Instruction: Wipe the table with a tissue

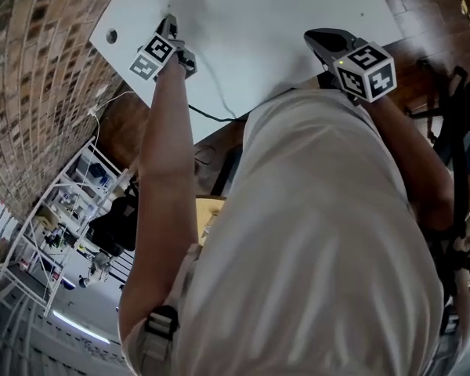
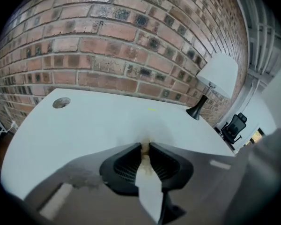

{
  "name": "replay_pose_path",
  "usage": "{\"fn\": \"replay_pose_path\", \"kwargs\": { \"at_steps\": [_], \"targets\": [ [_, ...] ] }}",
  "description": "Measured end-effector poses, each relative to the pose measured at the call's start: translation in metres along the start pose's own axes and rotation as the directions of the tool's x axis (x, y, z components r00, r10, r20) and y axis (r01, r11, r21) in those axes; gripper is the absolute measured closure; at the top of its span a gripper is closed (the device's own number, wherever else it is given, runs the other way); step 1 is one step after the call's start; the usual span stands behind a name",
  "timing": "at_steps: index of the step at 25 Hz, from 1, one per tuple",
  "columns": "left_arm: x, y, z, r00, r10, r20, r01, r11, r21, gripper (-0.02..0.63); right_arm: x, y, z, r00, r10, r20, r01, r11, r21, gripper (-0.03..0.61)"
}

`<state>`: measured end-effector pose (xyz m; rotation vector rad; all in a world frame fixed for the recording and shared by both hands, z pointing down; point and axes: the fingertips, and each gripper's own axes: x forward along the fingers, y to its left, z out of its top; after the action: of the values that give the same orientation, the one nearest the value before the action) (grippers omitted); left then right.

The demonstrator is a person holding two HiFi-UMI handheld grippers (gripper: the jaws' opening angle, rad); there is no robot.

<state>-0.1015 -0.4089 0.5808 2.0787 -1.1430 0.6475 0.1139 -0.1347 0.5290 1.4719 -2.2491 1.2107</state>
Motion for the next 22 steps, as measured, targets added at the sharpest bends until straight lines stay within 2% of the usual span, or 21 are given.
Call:
{"fn": "replay_pose_path", "kwargs": {
  "at_steps": [4,9,17,22],
  "targets": [
    [0.023,0.016,0.017,0.996,0.087,-0.016,-0.085,0.992,0.088,0.546,-0.009,-0.011,-0.005,0.999,-0.046,0.009,0.045,0.998,0.038,0.569],
    [0.035,0.031,0.024,0.983,0.18,-0.043,-0.167,0.963,0.212,0.548,-0.019,-0.022,-0.006,0.997,-0.078,0.023,0.076,0.995,0.07,0.569],
    [0.04,0.02,0.023,0.973,0.218,-0.075,-0.166,0.889,0.427,0.569,-0.023,-0.027,-0.011,0.995,-0.099,0.017,0.098,0.992,0.076,0.569],
    [0.043,0.015,0.022,0.975,0.202,-0.096,-0.131,0.864,0.486,0.572,-0.023,-0.026,-0.014,0.995,-0.094,0.024,0.091,0.992,0.09,0.569]
  ]
}}
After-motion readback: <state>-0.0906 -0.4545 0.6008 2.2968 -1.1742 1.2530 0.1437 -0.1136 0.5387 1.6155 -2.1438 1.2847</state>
